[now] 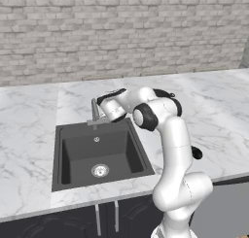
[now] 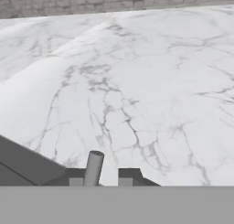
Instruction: Turn on the sink faucet. Then move the eggplant from the counter to the sink. Turn off the sink. Move the vegetable from the sink to the pot next to the stove. Finally move the pot to the front center burner.
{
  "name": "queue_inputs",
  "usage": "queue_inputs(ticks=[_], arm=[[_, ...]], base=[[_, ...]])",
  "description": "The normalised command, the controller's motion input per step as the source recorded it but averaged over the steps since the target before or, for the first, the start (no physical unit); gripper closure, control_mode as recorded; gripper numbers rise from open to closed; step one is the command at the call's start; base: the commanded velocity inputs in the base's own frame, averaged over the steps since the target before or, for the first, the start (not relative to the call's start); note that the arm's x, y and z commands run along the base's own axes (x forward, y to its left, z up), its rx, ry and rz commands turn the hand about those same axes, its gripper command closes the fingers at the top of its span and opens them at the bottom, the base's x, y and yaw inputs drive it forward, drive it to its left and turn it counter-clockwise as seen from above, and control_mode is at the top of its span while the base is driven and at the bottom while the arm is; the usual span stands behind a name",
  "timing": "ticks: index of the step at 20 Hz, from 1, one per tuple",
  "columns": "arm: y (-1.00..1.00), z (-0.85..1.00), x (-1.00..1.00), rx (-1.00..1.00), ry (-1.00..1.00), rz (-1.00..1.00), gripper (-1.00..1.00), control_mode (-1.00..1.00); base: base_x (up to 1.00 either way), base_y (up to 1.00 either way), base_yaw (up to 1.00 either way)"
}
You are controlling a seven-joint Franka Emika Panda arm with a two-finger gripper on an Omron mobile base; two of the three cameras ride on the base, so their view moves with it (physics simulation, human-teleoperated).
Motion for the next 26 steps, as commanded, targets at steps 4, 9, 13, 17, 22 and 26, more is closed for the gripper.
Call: queue_inputs(ticks=[4,9,13,17,22,26], arm=[[-0.67,-0.64,0.14,0.0,0.16,-0.06,1.0,-1.0],[-0.65,-0.62,0.16,0.0,0.16,-0.06,1.0,-1.0],[-0.73,-0.67,0.16,0.03,0.14,-0.06,1.0,-1.0],[-0.8,-0.7,0.1,0.06,0.11,-0.05,1.0,-1.0],[-0.91,-0.77,0.02,0.13,0.09,-0.04,1.0,-1.0],[-0.97,-0.85,0.0,0.17,0.06,-0.02,1.0,-1.0]], base=[[0.0,0.0,0.0],[0.0,0.0,0.0],[0.0,0.0,0.0],[0.0,0.0,0.0],[0.0,0.0,0.0],[0.0,0.0,0.0]])
